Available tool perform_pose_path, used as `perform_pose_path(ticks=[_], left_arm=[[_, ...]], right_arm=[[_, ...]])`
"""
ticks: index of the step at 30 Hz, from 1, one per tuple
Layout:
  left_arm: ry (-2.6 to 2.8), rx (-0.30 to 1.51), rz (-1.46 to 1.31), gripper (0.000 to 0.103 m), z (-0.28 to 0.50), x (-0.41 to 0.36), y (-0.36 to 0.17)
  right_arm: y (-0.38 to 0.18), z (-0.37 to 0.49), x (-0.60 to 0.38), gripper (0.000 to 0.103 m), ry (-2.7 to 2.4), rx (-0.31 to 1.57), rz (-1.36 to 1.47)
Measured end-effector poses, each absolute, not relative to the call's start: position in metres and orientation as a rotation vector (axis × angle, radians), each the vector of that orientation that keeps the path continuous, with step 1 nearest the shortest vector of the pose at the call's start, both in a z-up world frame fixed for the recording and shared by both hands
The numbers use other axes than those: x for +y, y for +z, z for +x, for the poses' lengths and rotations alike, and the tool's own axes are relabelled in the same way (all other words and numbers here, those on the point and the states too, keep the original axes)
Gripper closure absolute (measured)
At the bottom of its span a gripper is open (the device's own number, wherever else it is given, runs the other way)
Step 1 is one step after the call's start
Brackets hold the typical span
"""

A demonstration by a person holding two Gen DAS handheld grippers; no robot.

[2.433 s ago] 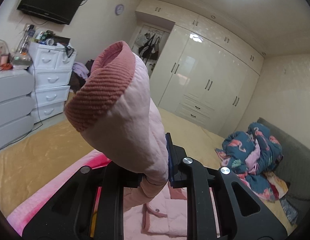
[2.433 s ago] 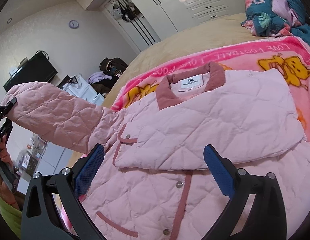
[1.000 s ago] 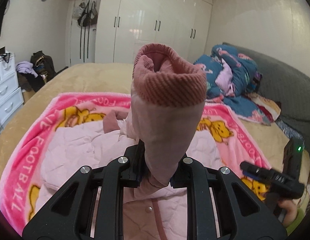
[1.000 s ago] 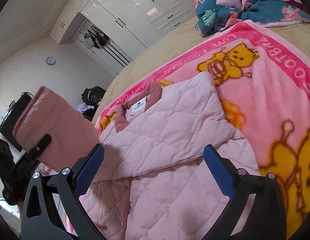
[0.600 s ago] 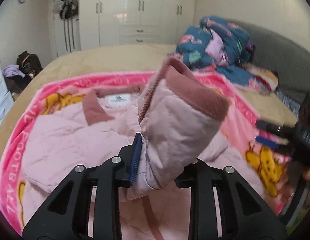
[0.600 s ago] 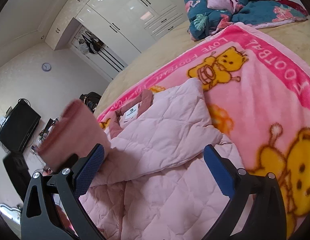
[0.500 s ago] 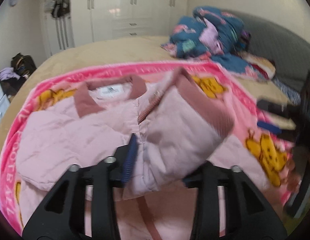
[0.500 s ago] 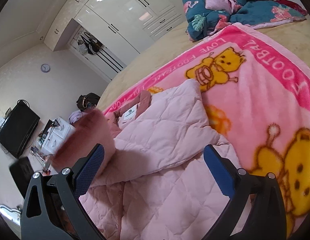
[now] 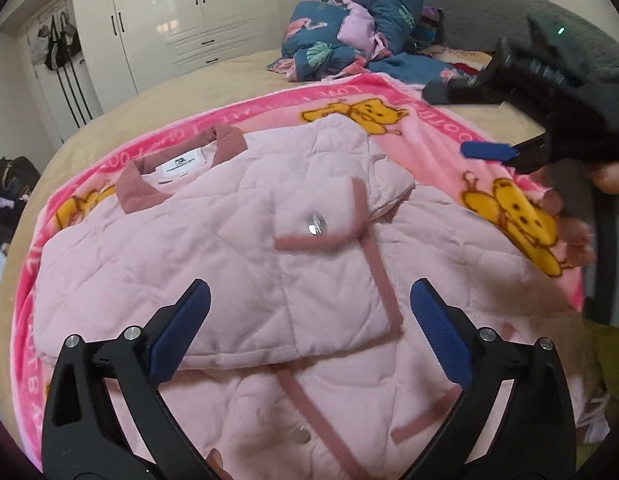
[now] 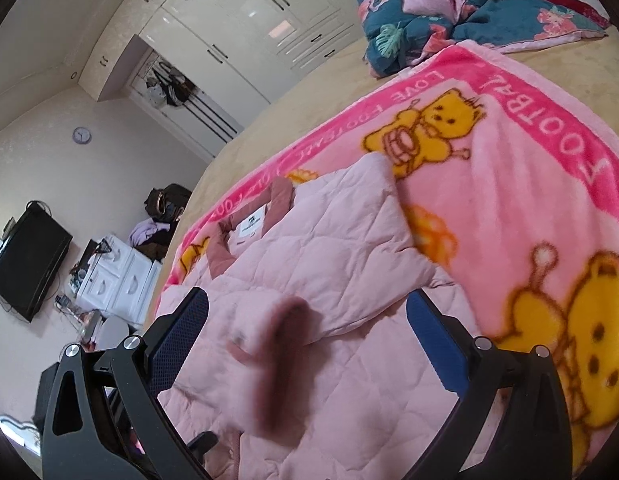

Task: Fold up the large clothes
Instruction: 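Withdraw the left gripper from the folded sleeve, then grasp the ribbed sleeve cuff with the right gripper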

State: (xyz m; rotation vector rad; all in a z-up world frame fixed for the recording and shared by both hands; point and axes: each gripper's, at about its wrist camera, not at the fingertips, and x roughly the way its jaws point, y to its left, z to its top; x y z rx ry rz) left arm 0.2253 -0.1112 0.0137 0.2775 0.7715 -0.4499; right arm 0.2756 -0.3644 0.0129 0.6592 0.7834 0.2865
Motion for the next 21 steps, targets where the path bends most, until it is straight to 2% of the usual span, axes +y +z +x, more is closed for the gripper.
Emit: perform_pose_path(ticks=[6,14,18,19,21], left_arm=[[-0.327,0.767,0.213,0.009,0.257,-0.053,0.035],[-0.113,0.741,-0.062,0.009,0.3,0.07,0.052],[-0.016,0.717,-0.082,0.009,0.302,0.111,0.053],[-0.005,0.712,-0.097,0.009,0.302,0.12,0.053],[0.019,0.713,-0.139,0.009,0.304,0.141,0.054]], right_arm=[[-0.005,0.289,-0.326,0.004,0.355,0.886,0.648],[-0.045,0.298,-0.281,0.004,0.417,1.025,0.674],[-0.055,0.297,-0.272,0.004,0.392,1.02,0.68],[-0.056,0.296,-0.27,0.005,0.391,1.009,0.687],[-0.056,0.297,-0.27,0.019,0.4,0.993,0.685]])
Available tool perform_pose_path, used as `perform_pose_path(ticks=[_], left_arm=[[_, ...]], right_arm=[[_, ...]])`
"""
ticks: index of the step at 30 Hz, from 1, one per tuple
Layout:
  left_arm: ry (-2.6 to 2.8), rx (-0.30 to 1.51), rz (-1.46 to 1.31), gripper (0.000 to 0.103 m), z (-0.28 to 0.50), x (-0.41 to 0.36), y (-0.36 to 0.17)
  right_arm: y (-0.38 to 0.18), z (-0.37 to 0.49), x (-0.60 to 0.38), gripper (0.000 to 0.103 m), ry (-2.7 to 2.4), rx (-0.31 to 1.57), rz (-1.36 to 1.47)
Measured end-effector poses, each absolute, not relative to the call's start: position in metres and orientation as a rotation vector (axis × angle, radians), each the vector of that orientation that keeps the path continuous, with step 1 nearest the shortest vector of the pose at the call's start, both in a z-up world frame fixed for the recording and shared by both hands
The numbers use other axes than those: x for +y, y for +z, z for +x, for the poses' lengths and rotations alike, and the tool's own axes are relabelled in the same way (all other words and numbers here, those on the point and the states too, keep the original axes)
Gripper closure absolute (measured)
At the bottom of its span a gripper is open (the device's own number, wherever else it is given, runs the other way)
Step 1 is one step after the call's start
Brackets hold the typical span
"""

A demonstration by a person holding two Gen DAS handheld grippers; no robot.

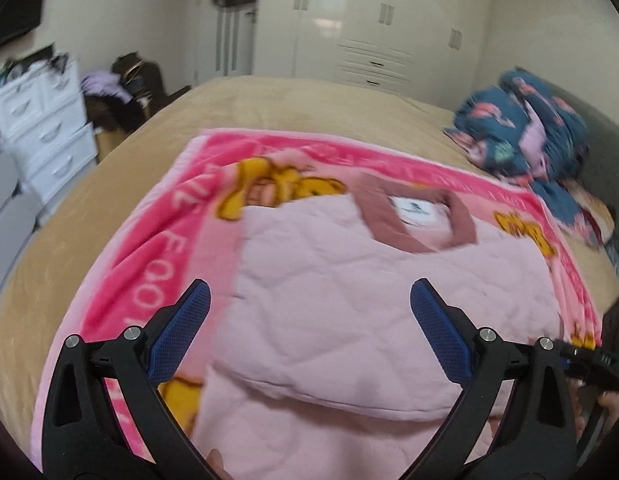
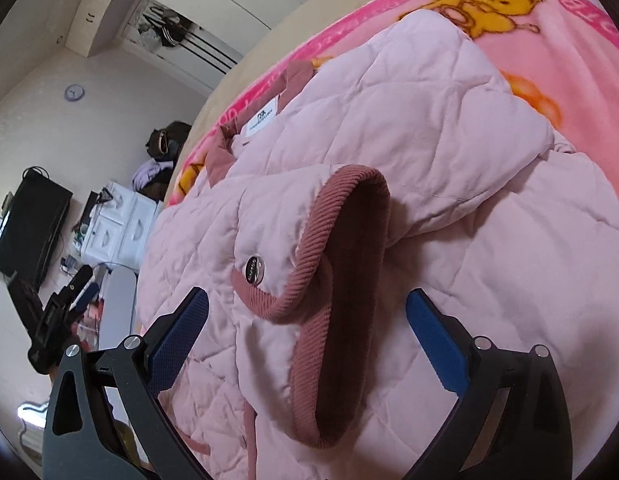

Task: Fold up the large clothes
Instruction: 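Grasp the ribbed sleeve cuff with the right gripper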

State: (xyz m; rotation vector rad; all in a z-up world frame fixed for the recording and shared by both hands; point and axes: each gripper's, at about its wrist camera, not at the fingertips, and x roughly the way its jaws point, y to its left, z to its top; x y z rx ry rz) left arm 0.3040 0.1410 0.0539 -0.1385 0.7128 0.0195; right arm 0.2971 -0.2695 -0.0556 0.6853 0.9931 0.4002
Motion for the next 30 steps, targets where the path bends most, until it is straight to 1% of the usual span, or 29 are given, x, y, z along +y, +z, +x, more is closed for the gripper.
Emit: perform_pose_path(ticks=[1,2,3,4,7,9,14,16,18,21,27,30], left_arm=[[0.04,0.714,-0.162,0.009,0.306,0.152,0.054],[0.058,0.709,-0.192,0.009,0.307,0.163,0.055],[0.064,0.704,-0.215,0.009,0.306,0.17,0.056],[0.067,0.699,-0.246,0.009,0.307,0.178,0.056],[0.082,0.686,-0.302,0.009,0.307,0.193,0.057],[0.086,0.683,-0.315,0.009,0.309,0.197,0.058],[0.075,0.668,-0.316,0.009,0.312,0.194,0.061],[0.066,0.669,-0.313,0.009,0.314,0.191,0.059],[0.056,0.679,-0.307,0.009,0.317,0.186,0.054],[0.035,0.699,-0.281,0.009,0.321,0.174,0.046],[0.01,0.734,-0.24,0.009,0.328,0.154,0.031],[-0.008,0.748,-0.215,0.009,0.331,0.143,0.025]], right_arm=[[-0.056,0.298,-0.267,0.036,0.412,0.993,0.68],[-0.057,0.299,-0.266,0.042,0.415,0.994,0.679],[-0.057,0.299,-0.265,0.054,0.422,0.986,0.675],[-0.056,0.3,-0.263,0.078,0.44,0.973,0.67],[-0.034,0.297,-0.257,0.084,0.461,0.893,0.57],[-0.011,0.299,-0.253,0.085,0.479,0.823,0.532],[0.049,0.326,-0.25,0.087,0.498,0.695,0.404],[0.063,0.338,-0.252,0.087,0.481,0.657,0.351],[0.066,0.353,-0.254,0.087,0.465,0.655,0.343],[0.056,0.37,-0.256,0.087,0.44,0.683,0.348],[0.03,0.378,-0.255,0.087,0.397,0.745,0.367],[0.022,0.38,-0.256,0.085,0.381,0.772,0.381]])
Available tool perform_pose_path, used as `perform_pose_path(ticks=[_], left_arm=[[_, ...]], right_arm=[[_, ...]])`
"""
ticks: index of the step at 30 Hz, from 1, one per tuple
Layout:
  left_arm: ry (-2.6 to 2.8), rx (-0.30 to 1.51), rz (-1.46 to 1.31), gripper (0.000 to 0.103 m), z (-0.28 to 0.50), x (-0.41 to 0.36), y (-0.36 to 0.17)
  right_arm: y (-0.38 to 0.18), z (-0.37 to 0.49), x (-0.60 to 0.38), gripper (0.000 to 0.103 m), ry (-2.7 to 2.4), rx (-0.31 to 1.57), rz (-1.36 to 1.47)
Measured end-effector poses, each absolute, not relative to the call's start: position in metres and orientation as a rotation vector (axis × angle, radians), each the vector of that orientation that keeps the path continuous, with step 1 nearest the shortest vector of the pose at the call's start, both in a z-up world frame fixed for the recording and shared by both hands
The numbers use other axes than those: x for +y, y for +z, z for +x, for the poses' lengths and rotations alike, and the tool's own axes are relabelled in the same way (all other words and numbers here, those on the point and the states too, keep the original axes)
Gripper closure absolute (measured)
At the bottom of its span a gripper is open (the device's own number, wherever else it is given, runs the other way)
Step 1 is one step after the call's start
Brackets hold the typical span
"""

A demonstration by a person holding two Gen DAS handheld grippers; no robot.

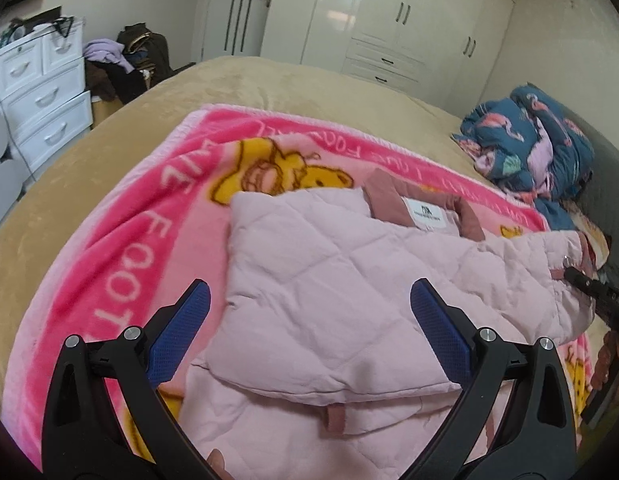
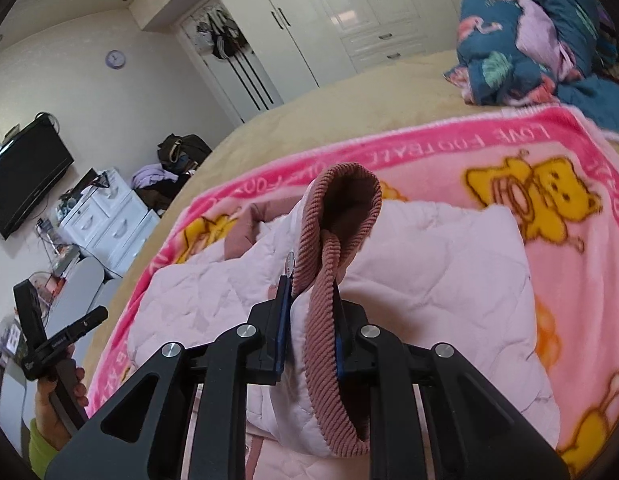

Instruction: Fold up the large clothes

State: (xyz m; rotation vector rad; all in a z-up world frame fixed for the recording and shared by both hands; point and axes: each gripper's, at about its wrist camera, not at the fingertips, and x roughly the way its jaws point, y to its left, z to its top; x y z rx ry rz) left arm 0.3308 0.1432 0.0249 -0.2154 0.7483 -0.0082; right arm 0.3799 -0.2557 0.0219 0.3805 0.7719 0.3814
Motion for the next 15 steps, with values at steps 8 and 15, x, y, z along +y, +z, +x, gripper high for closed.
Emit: perform_pose_path(ticks=[8,15], left_arm=[[-0.05,0.79,-0.144,0.009,0.337,0.115,0.009],[-0.074,0.799,-0.124,0.009,0.337,0.103,0.004]], right_arm=[[0.013,0.376,-0.26,0.062,0.335,0.794,0.388],[0.021,0.366,-0.264,0.05,0.29,0.753,0.363]])
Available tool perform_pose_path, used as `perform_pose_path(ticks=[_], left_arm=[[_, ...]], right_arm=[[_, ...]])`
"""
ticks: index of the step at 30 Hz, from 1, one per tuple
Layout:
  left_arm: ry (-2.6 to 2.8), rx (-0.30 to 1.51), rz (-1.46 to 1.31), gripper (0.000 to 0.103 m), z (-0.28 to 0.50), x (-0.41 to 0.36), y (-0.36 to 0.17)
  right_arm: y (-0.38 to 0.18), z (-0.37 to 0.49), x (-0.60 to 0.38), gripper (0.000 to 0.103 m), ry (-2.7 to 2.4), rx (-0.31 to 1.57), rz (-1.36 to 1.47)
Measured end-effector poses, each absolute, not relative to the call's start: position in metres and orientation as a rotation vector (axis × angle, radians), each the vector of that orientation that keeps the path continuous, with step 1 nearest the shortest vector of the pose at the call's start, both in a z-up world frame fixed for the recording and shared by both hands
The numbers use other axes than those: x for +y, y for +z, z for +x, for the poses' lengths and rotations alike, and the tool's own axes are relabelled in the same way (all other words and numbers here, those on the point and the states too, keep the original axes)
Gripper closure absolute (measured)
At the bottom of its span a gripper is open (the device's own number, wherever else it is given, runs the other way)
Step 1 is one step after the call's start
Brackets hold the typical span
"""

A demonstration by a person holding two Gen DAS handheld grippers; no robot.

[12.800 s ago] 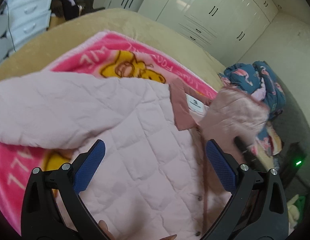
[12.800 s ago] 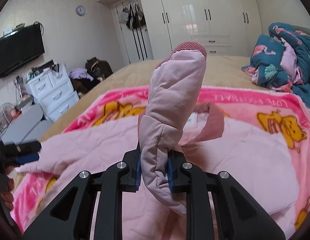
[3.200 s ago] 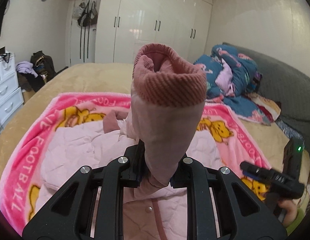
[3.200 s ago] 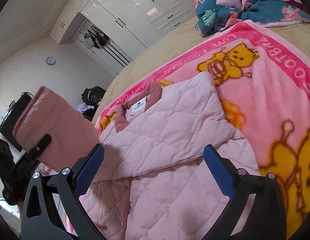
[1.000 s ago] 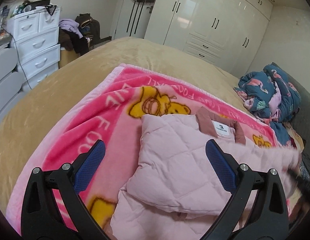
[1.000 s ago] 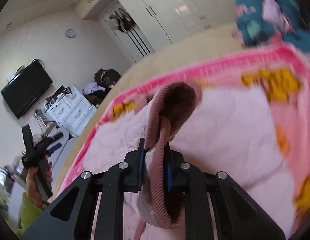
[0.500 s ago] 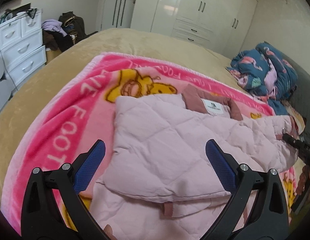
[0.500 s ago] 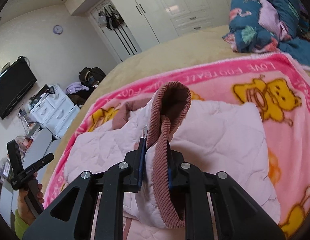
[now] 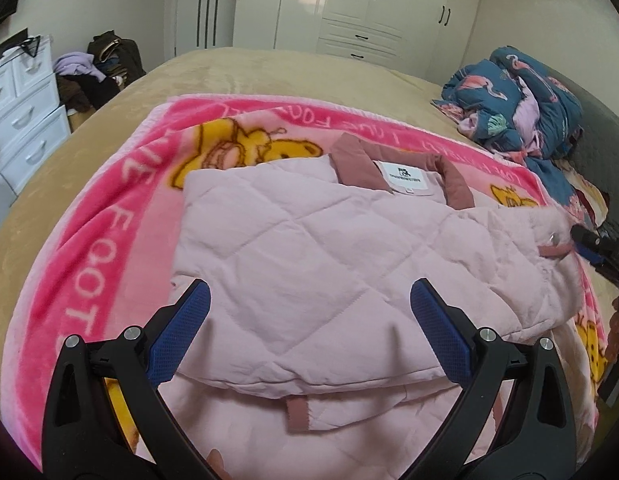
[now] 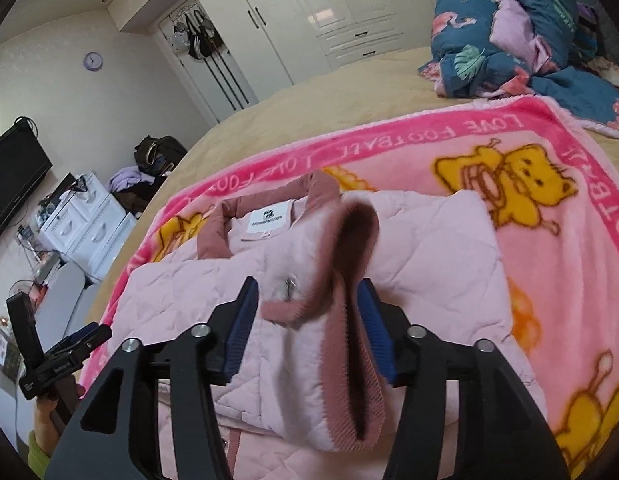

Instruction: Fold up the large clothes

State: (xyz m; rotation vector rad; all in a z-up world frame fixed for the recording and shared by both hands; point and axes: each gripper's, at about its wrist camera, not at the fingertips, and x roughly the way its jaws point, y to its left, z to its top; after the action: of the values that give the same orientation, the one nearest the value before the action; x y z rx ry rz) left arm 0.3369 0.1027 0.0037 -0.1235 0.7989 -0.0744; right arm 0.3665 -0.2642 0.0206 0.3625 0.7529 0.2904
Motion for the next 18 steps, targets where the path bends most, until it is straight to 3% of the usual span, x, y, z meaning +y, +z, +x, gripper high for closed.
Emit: perform_pose_path(ticks=[11,18], left_arm=[[-0.115,0.881,-0.101,0.009,0.342,0.086,-0.02],[-0.109,0.933,-0.122,0.008,0.346,0.09,-0.048]], right_arm=[[0.04,0.357,-0.226,0.035,0.358,0.716,0.248],[0.037,0.359,-0.18,0.035,0.42,0.743,0.139]])
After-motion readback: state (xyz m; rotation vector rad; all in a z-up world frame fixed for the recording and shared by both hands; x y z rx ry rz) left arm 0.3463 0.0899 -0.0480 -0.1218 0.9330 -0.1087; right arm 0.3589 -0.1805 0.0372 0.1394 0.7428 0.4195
